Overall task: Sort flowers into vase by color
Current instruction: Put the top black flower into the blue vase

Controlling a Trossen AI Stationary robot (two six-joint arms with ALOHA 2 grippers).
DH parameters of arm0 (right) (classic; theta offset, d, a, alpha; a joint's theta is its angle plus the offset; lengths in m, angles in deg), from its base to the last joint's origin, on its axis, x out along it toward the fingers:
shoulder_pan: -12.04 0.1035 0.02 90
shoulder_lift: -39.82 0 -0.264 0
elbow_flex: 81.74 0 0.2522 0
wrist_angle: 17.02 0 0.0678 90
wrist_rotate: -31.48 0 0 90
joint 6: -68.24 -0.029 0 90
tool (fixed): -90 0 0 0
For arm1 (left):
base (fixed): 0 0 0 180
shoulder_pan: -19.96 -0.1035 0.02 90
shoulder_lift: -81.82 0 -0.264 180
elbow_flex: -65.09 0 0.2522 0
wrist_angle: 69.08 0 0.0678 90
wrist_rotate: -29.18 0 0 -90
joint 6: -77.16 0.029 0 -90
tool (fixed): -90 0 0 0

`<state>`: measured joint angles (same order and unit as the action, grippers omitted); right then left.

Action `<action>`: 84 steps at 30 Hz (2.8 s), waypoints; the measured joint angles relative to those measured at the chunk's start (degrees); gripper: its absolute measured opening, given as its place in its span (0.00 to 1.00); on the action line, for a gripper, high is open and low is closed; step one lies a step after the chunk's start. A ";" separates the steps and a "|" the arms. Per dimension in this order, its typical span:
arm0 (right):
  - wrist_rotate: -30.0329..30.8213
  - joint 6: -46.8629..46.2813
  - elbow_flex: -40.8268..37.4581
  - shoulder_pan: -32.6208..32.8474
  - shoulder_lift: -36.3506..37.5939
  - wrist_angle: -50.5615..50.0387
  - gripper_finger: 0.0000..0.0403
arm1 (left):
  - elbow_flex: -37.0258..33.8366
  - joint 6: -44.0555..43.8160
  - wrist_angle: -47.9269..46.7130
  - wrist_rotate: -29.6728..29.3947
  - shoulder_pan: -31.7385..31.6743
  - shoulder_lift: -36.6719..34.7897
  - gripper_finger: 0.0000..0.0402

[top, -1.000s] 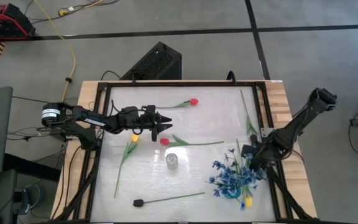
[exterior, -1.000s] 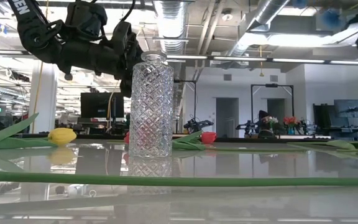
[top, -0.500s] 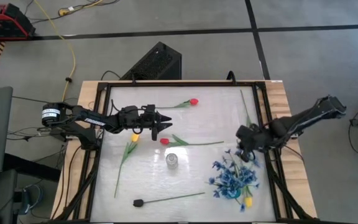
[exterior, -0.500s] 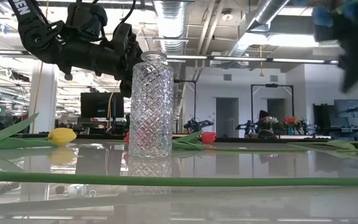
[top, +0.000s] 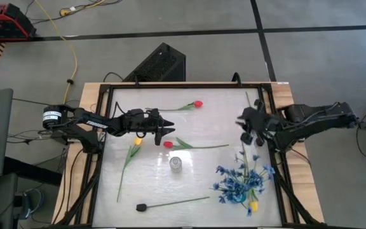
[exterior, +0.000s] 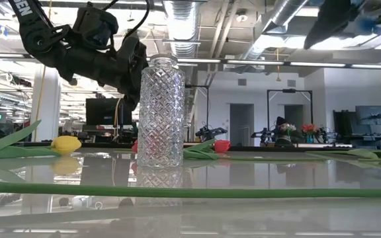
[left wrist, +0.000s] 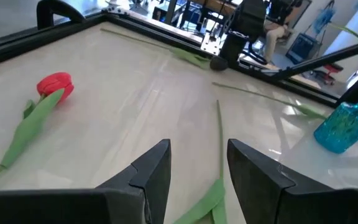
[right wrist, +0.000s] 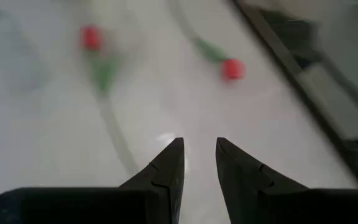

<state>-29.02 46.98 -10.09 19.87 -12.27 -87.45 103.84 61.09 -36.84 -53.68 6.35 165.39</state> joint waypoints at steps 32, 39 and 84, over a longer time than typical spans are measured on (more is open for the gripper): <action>-23.99 5.71 -0.02 -59.73 -31.74 -5.37 0.51 | 0.00 9.83 0.62 4.61 2.78 0.00 0.36; -27.33 9.33 -2.01 -64.87 -39.58 -2.48 0.51 | 0.00 9.85 -0.63 4.61 2.78 0.00 0.36; -38.74 7.69 -7.85 -50.48 -30.56 -3.96 0.04 | 0.00 10.92 0.64 4.48 2.75 0.00 0.36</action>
<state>-67.76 54.66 -17.93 -30.61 -42.83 -91.41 103.84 72.01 -36.20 -49.21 9.11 165.39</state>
